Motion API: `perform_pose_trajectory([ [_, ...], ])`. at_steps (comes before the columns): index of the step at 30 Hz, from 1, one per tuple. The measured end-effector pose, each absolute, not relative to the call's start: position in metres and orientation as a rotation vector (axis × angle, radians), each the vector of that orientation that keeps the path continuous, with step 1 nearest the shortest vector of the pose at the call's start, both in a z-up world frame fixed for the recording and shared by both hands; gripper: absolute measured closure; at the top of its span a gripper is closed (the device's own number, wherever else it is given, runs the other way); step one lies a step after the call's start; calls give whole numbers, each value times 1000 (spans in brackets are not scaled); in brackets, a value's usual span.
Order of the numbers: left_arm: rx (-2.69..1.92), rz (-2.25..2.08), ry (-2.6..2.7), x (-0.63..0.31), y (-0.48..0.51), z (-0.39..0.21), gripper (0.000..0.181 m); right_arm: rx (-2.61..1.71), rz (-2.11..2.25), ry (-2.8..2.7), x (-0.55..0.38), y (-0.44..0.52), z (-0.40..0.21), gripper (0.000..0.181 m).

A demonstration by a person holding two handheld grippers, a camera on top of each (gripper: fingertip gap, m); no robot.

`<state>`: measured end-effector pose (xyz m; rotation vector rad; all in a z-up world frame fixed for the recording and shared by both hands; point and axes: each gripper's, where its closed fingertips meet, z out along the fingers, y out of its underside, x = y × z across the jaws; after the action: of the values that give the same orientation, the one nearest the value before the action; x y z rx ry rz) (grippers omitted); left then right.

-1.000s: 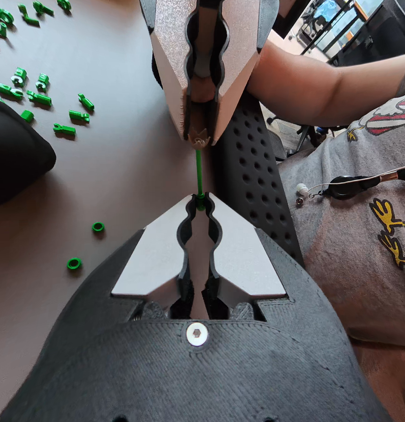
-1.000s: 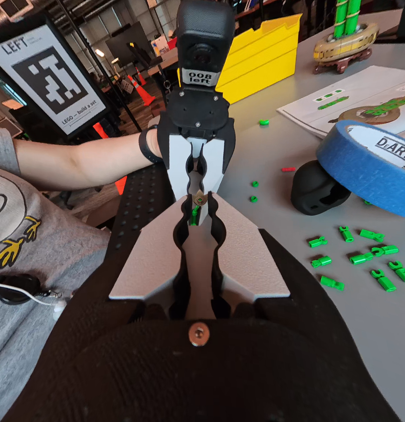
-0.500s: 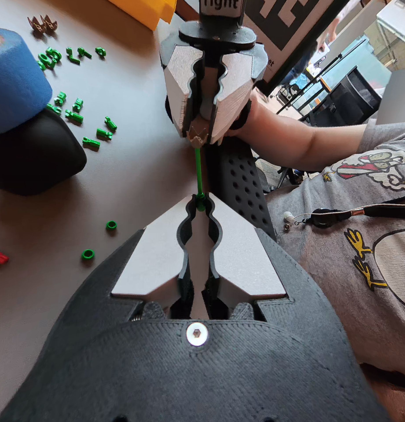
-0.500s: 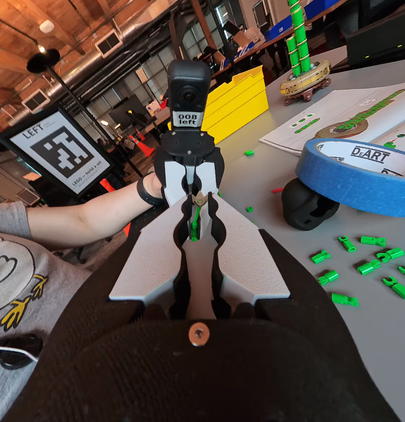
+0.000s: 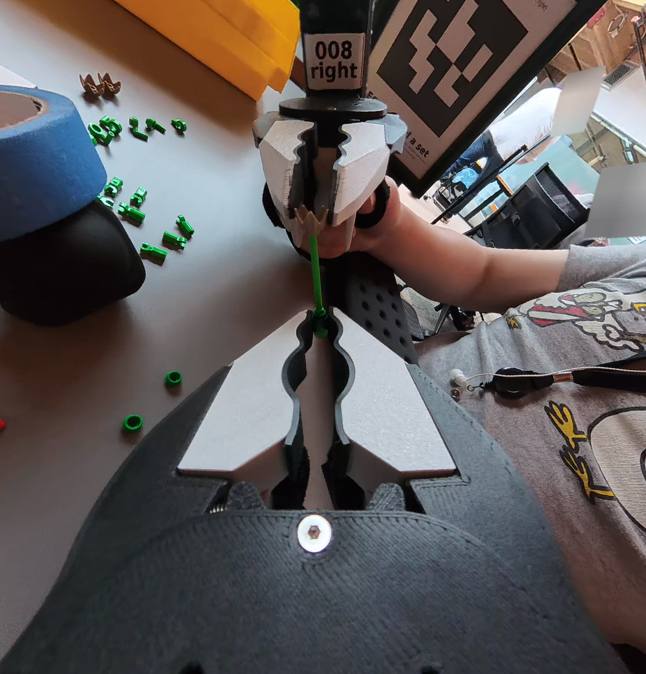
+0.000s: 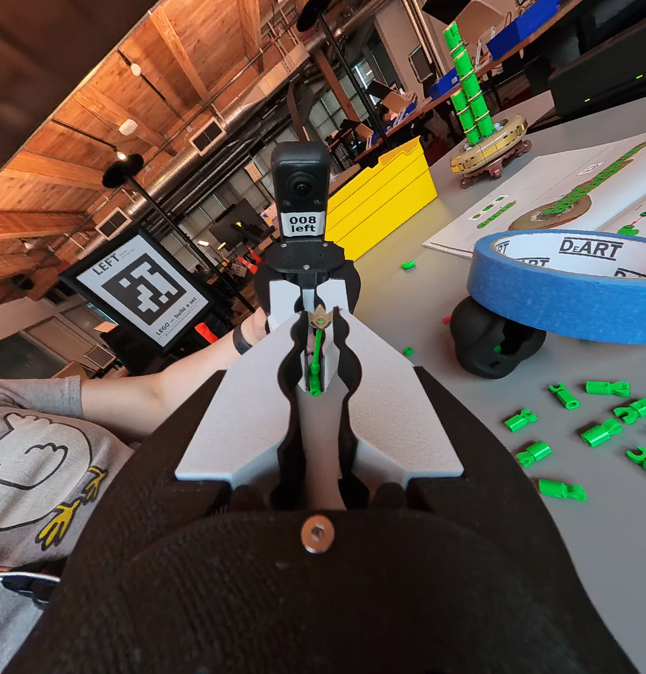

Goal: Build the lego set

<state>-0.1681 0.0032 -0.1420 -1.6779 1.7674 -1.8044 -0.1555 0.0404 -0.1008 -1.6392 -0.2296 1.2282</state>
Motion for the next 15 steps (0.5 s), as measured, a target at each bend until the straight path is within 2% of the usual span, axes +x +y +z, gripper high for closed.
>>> perform_pose_trajectory([
  [15,-1658,-1841,1674,-135,29,-122,176,-1574,1314,-355,-135,69,-77,170],
])
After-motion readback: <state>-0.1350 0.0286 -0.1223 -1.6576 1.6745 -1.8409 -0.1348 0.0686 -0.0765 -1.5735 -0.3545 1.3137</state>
